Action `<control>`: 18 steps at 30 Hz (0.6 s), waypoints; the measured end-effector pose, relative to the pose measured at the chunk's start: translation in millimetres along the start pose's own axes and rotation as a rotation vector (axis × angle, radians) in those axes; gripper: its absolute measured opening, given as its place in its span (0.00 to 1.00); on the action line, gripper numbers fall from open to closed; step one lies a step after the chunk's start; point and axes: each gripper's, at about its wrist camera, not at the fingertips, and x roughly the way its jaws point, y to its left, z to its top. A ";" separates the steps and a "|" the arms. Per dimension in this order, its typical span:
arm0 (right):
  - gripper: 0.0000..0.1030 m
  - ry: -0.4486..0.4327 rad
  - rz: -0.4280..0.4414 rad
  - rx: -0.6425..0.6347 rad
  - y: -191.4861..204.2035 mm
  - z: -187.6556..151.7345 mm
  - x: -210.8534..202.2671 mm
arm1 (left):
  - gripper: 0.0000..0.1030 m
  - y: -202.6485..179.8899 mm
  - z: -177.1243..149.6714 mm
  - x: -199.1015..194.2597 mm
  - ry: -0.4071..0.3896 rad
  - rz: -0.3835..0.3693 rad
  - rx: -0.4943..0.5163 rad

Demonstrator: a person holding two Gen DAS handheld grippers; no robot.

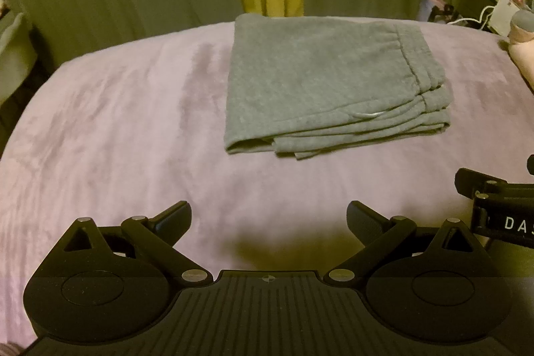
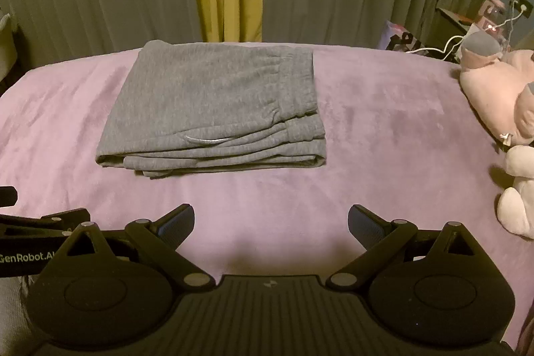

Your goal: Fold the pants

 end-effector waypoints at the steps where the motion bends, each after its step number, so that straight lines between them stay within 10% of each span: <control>1: 0.96 -0.001 0.001 0.002 -0.3 0.0 -0.3 | 0.99 -0.4 0.1 -0.1 0.002 0.002 0.002; 18: 0.96 0.005 0.007 0.011 -1.1 -0.2 0.4 | 0.99 -2.1 -0.3 1.2 0.012 -0.014 0.008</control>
